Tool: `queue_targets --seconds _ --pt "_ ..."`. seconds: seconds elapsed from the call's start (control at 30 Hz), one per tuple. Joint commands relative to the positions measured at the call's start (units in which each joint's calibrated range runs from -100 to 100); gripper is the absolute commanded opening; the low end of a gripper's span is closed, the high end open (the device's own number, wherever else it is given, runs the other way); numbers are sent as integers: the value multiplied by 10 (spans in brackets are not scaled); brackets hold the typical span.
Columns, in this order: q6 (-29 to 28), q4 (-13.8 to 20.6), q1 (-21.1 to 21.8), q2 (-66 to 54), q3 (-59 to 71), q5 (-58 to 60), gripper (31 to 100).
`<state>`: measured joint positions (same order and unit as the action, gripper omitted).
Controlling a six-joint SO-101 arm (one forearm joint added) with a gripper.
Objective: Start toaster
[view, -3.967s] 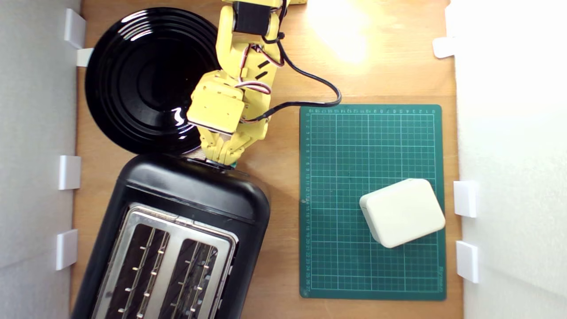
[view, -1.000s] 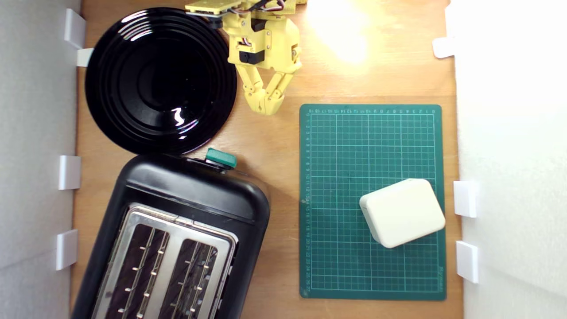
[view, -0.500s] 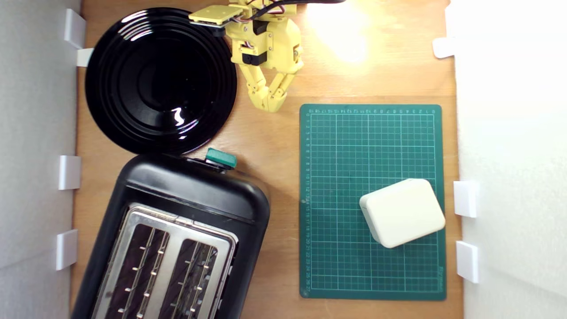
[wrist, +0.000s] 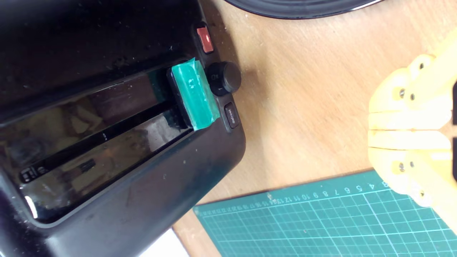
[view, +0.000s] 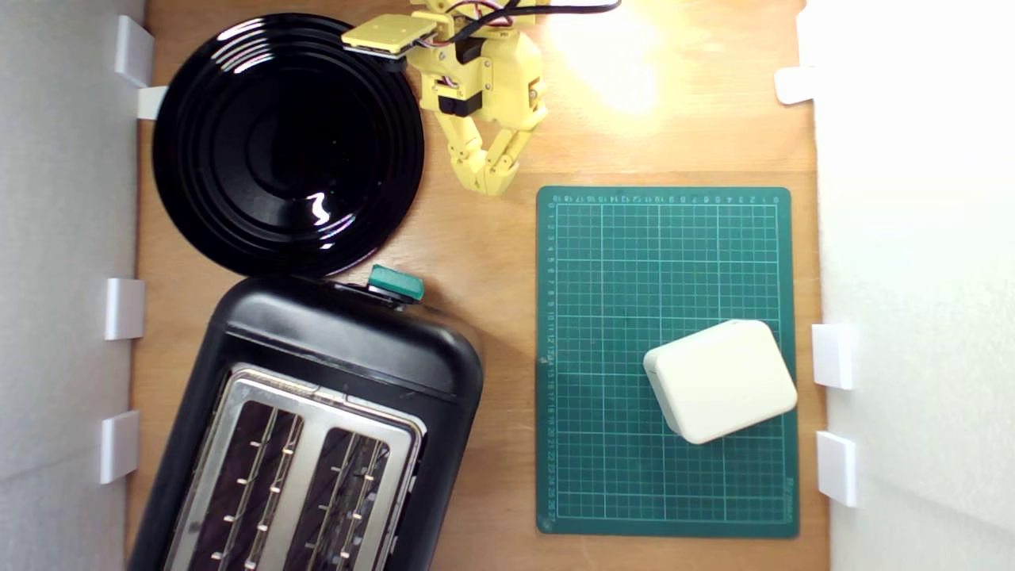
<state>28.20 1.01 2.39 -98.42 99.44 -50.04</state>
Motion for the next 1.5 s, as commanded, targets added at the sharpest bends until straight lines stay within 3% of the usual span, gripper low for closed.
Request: queue_targets --seconds 0.0,1.47 --pt "-2 1 2 -7 3 -3 320" --pt "-1 6 0 -2 3 -2 315"
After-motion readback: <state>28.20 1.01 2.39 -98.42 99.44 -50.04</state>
